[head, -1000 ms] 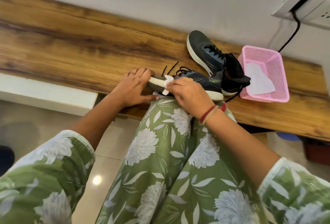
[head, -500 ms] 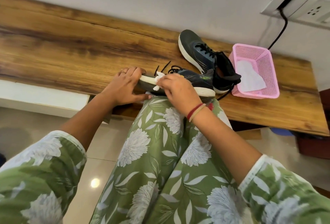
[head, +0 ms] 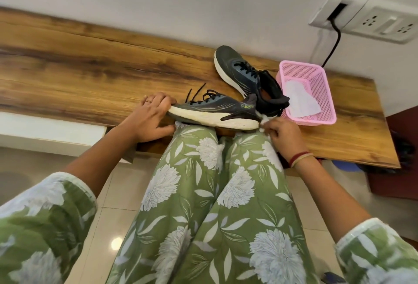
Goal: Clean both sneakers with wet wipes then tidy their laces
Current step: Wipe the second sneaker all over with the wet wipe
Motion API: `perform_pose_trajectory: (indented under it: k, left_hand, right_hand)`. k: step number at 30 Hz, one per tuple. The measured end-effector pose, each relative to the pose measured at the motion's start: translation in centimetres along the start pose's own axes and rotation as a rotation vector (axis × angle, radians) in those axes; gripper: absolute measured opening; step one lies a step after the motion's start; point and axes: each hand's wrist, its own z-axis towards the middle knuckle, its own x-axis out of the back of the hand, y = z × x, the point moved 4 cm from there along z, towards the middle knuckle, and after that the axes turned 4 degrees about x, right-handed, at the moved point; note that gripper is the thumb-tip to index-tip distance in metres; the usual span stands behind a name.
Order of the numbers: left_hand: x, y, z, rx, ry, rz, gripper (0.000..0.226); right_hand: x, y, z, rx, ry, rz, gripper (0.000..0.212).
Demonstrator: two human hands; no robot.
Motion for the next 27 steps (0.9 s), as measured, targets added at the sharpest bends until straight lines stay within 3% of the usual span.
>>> perform_pose_trajectory:
  k: [2,5,10,13,17,20,22,24,27]
  left_hand:
    - [0.3,0.1,0.2,0.042,-0.016,-0.036,0.067]
    - [1.2,1.4,0.9,0.135,-0.014,-0.074,0.073]
    - [1.8,7.5,4.6,0.16,-0.037,-0.032,0.09]
    - [0.4,12.5,7.6,0.124,-0.166,-0.01,0.093]
    - [-1.6,15.7,9.5,0.226,-0.345,0.059,0.105]
    - [-1.1,16.0,9.7,0.261,-0.333,0.069,0.103]
    - [-0.4,15.4,9.5,0.191,-0.326,0.053,0.106]
    - [0.6,13.5,8.9,0.132,-0.327,0.006,0.111]
    - [1.9,9.0,7.6,0.197,-0.284,0.054,0.115]
  right_hand:
    - [0.2,1.6,-1.1,-0.161,0.028,0.126,0.02]
    - [0.9,1.4,-2.4,-0.362,0.232,0.532,0.02]
    - [1.9,-0.1,-3.4,-0.446,0.384,0.815,0.016]
    - [2.1,-0.9,-3.8,-0.474,0.415,0.904,0.014]
    - [2.5,-1.4,-4.2,-0.503,0.435,1.037,0.018]
    - [2.9,-1.7,-4.6,-0.515,0.455,1.07,0.017]
    - [3.0,-2.0,-4.5,-0.515,0.451,1.039,0.016]
    - [2.9,-2.4,-3.7,-0.498,0.433,0.989,0.016]
    - [2.1,-2.9,-1.6,-0.512,0.414,0.84,0.023]
